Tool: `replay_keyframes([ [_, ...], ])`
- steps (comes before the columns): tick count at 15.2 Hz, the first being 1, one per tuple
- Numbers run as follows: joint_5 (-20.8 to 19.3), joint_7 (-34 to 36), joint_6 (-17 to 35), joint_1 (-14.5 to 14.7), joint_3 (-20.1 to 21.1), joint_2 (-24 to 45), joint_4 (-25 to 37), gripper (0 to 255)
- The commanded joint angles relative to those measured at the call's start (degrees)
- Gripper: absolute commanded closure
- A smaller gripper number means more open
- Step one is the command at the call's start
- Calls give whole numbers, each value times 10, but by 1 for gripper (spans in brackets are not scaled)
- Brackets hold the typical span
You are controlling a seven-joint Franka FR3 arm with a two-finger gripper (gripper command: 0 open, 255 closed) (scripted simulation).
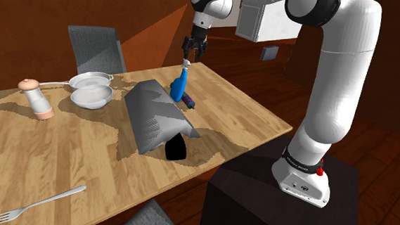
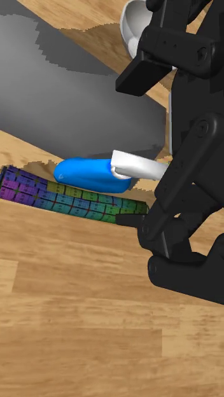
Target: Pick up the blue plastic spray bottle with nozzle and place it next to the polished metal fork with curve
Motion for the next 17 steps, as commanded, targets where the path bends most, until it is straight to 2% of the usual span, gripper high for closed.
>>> replay_keyframes([
  [1,8,-3,2,-2,2,22,19,0],
  [7,16,-8,45,4,8,37,-8,0],
  [15,16,-8,45,4,8,37,-8,0],
  [16,16,-8,45,4,8,37,-8,255],
  [17,16,-8,45,4,8,37,-8,255],
])
